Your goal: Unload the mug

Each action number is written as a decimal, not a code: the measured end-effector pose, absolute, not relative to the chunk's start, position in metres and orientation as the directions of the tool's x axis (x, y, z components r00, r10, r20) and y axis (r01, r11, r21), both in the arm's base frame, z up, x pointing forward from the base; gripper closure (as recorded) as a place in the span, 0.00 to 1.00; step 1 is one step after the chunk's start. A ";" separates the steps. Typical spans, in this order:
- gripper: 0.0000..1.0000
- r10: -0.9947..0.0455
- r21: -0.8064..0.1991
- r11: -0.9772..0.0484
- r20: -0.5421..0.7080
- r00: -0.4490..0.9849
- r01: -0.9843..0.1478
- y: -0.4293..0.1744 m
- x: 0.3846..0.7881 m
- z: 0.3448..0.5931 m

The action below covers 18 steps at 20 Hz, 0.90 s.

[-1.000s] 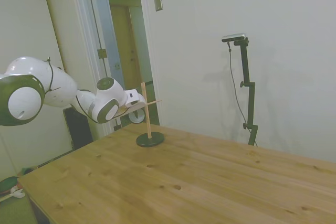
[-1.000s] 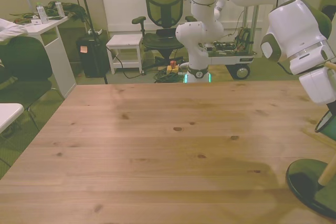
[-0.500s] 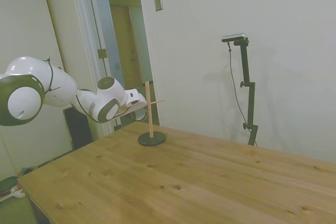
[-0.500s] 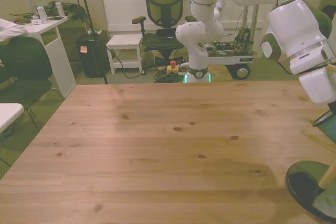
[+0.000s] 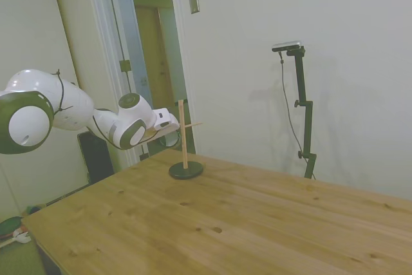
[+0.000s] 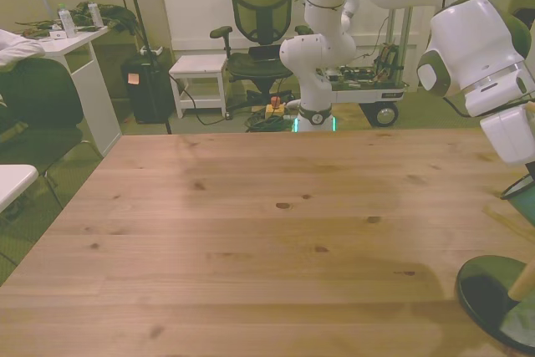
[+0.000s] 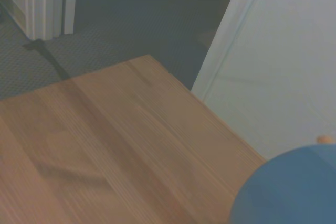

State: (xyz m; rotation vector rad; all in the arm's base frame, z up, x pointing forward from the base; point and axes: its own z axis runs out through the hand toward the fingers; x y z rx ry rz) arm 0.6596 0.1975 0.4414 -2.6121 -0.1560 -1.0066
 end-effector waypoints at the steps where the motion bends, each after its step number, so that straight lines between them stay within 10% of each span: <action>1: 1.00 -0.017 -0.270 -0.937 0.668 0.744 0.221 0.199 0.659 0.441; 18: 1.00 -0.046 -0.284 -0.933 0.704 0.709 0.222 0.217 0.626 0.455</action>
